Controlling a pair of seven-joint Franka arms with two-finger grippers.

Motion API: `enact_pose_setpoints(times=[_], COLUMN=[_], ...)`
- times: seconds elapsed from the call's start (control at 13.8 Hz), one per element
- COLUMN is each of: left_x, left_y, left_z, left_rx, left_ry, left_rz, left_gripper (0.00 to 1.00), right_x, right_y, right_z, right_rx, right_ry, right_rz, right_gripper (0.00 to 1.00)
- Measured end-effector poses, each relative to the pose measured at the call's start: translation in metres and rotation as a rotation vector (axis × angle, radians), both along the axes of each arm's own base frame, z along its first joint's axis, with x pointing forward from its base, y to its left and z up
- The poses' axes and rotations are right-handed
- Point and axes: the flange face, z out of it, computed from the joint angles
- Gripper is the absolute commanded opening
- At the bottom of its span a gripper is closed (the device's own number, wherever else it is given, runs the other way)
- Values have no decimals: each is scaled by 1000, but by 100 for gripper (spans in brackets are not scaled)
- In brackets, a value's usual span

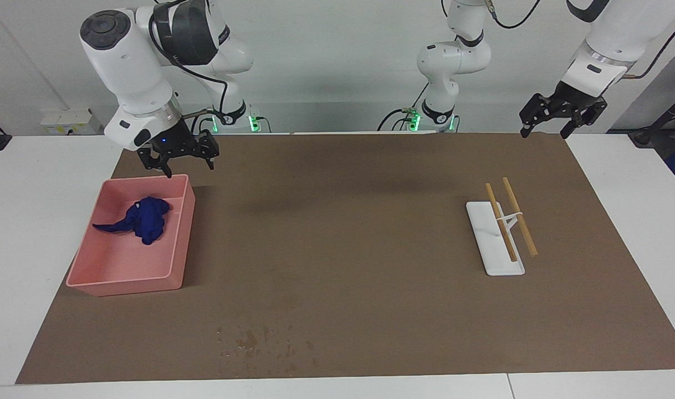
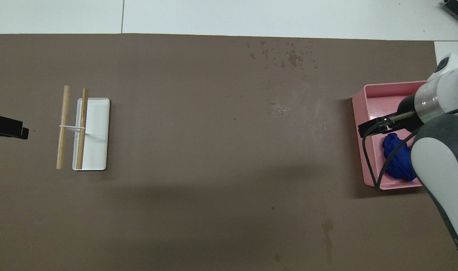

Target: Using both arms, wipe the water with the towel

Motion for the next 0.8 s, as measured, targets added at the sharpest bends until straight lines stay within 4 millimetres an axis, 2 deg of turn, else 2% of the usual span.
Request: enact_pose_setpoints(times=[0.8], left_x=[0], left_y=[0], left_z=[0], left_rx=[0], left_ry=[0], left_rz=[0], left_gripper=[100], right_x=[0], right_y=[3], right_z=[0], right_rx=[-1], right_ry=[0], right_rz=[-25], right_gripper=[100])
